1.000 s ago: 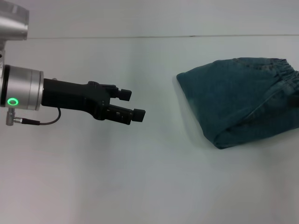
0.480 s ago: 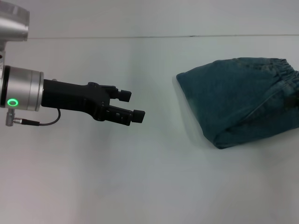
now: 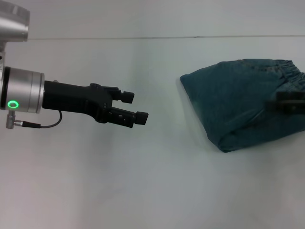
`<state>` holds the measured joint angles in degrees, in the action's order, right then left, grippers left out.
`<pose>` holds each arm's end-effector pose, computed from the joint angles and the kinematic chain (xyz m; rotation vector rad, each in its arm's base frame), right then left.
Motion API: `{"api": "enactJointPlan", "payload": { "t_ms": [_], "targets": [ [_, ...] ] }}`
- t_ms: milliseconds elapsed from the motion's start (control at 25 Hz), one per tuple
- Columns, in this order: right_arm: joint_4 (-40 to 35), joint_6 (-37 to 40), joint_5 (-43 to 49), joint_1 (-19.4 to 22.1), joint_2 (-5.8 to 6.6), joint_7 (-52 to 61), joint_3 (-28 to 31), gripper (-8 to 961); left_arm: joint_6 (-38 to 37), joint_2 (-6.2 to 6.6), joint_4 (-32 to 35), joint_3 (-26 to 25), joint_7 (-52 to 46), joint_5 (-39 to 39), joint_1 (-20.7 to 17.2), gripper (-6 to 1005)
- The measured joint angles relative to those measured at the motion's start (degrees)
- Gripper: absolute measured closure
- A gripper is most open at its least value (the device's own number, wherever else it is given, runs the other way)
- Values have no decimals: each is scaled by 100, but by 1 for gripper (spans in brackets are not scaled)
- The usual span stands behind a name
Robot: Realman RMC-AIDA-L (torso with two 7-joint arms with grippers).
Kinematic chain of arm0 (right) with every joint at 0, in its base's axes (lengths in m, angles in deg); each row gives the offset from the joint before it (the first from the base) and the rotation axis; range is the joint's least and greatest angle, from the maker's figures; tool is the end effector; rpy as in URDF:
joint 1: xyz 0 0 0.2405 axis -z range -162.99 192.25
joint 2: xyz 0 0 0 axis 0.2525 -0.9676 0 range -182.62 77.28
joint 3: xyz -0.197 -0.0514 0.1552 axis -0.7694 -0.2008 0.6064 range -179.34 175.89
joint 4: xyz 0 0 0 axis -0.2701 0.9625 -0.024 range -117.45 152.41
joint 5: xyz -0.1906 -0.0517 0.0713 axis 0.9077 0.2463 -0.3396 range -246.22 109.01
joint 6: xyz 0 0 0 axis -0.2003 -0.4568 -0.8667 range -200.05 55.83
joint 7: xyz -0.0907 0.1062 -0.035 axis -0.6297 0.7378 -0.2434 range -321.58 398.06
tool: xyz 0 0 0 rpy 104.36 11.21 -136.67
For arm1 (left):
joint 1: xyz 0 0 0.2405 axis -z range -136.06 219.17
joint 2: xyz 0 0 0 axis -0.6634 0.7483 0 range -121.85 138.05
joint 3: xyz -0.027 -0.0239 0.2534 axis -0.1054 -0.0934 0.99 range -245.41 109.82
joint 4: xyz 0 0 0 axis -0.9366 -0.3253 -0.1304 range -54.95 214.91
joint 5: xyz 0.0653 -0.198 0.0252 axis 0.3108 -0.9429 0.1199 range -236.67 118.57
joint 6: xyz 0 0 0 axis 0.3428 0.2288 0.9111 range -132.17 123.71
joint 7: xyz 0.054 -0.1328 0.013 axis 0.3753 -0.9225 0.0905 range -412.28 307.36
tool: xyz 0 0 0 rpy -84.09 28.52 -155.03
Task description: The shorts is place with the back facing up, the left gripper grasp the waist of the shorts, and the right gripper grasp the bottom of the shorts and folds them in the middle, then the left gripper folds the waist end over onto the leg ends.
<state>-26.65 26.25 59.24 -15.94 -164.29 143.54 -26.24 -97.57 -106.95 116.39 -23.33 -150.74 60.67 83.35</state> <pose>0.3008 0.3297 0.0887 -2.5308 1.1847 0.6044 -0.2090 0.3649 0.0067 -2.9475 -0.8126 -0.5598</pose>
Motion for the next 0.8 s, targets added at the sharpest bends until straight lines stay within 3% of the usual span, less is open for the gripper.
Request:
{"api": "enactJointPlan", "payload": {
  "t_ms": [400, 800],
  "targets": [
    [25, -306, 3, -243, -262, -799, -408, 7, 0, 0, -5, -20, -6, 28, -15, 37],
    [68, -491, -22, -390, -363, -987, -661, 7, 0, 35, -29, -34, -9, 18, -30, 37]
  ]
}}
